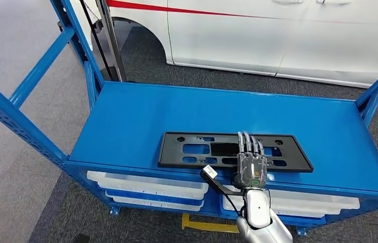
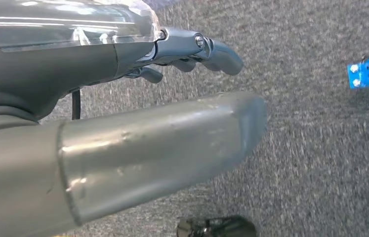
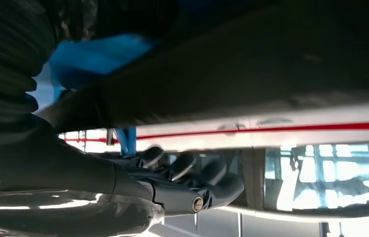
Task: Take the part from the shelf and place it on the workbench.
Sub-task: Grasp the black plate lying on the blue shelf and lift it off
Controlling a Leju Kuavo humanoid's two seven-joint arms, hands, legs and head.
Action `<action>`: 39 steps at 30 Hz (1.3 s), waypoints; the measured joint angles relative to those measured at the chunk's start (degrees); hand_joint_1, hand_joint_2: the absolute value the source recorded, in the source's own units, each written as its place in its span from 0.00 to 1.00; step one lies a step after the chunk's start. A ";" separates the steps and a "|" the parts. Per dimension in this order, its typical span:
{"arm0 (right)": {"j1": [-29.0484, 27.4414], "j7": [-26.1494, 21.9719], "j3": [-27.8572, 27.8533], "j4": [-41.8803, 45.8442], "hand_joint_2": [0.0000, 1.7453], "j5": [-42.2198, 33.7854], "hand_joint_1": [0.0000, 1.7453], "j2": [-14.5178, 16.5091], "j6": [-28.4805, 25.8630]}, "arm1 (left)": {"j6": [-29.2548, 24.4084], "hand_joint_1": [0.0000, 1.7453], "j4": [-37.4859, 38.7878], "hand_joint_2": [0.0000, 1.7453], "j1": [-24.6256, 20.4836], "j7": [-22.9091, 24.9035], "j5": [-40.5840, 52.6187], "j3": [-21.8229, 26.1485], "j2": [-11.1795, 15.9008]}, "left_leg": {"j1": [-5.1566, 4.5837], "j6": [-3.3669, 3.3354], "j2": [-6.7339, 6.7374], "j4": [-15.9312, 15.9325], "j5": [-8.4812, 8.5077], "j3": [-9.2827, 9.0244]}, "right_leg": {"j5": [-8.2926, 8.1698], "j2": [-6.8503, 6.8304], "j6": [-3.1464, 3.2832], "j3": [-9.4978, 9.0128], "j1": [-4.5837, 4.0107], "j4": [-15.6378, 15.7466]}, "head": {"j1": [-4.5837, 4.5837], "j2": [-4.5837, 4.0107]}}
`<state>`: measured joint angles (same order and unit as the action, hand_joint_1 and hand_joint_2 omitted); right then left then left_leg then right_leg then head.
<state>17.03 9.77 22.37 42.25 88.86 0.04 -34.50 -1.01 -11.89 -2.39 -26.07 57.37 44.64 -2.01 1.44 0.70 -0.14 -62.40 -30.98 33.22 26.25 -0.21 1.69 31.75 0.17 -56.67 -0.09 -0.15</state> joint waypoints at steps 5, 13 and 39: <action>-0.57 -1.23 -2.11 -0.31 1.00 -0.80 1.00 0.25 1.25 | 0.14 0.00 0.00 0.00 0.31 0.10 0.37 0.43 0.09 | 0.26 0.97 0.05 -9.13 -2.48 4.37 | 0.22 -0.25 0.02 0.28 0.16 -0.49 | -0.02 0.00; -0.69 -1.77 -4.25 -0.48 1.00 -1.37 1.00 0.33 1.70 | 0.15 0.00 0.00 0.00 0.17 0.10 0.49 1.18 0.07 | 0.28 -0.91 -0.12 3.37 2.58 -1.65 | 1.62 0.33 -2.44 1.19 0.22 -3.02 | 0.03 0.00; -14.63 -29.77 0.36 37.61 1.00 -52.13 1.00 7.27 8.63 | -0.13 0.00 0.00 0.00 0.35 -0.56 1.61 6.04 -0.87 | 0.31 1.00 0.10 1.33 1.93 -0.97 | 1.69 0.22 -0.50 0.15 -0.20 -2.10 | 0.00 0.00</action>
<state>2.40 -20.00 22.73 79.86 36.73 7.32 -25.87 -1.14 -11.89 -2.03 -26.63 58.98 50.68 -2.87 1.75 1.70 -0.04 -61.07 -29.06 32.24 27.94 0.00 1.19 31.90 -0.03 -58.77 -0.09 -0.15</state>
